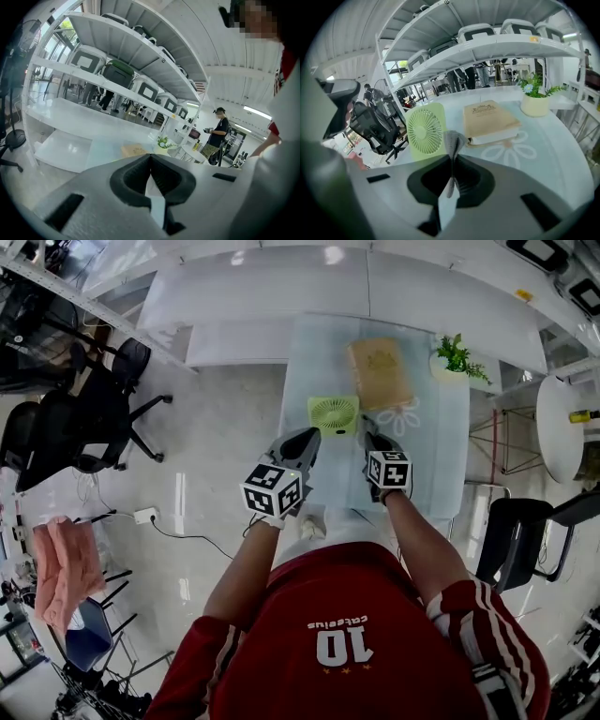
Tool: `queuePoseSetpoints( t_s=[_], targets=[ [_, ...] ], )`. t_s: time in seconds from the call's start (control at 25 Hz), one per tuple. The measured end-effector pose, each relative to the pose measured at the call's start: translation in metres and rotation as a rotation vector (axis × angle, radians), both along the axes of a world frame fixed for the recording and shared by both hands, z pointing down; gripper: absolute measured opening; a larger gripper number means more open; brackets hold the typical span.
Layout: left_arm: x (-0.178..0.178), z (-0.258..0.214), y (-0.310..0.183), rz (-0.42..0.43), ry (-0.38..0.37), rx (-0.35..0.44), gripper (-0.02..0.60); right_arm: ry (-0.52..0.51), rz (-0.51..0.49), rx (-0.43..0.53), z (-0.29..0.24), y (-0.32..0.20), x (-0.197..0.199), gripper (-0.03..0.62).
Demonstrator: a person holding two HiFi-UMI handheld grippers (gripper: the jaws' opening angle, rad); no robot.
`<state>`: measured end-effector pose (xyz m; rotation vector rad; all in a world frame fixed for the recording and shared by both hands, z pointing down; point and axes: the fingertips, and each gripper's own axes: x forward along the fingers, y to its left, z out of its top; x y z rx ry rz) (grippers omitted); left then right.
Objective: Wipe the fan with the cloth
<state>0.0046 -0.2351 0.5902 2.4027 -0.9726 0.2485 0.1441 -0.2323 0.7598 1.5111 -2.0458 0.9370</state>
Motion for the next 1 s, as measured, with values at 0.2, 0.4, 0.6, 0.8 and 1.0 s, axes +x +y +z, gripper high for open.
queuePoseSetpoints(
  t_s=[0.2,0.4,0.6,0.8,1.0],
  targets=[
    [-0.005,-0.013,0.008,-0.001,0.020,0.027,0.000,0.022,0.001,0.020,-0.016,0.005,0.005,0.014],
    [-0.020,-0.023,0.022,-0.008,0.027,0.054,0.000,0.026,0.007,0.042,-0.037,0.014,0.001,0.014],
    [-0.045,-0.040,0.035,-0.038,0.062,0.075,0.000,-0.001,-0.005,0.066,-0.065,0.027,-0.017,0.014],
    [-0.068,-0.061,0.050,-0.048,0.088,0.110,0.000,-0.023,-0.035,0.120,-0.104,0.039,-0.042,0.014],
    [-0.092,-0.086,0.072,-0.061,0.093,0.147,0.000,-0.051,-0.091,0.145,-0.143,0.062,-0.073,0.012]
  ],
)
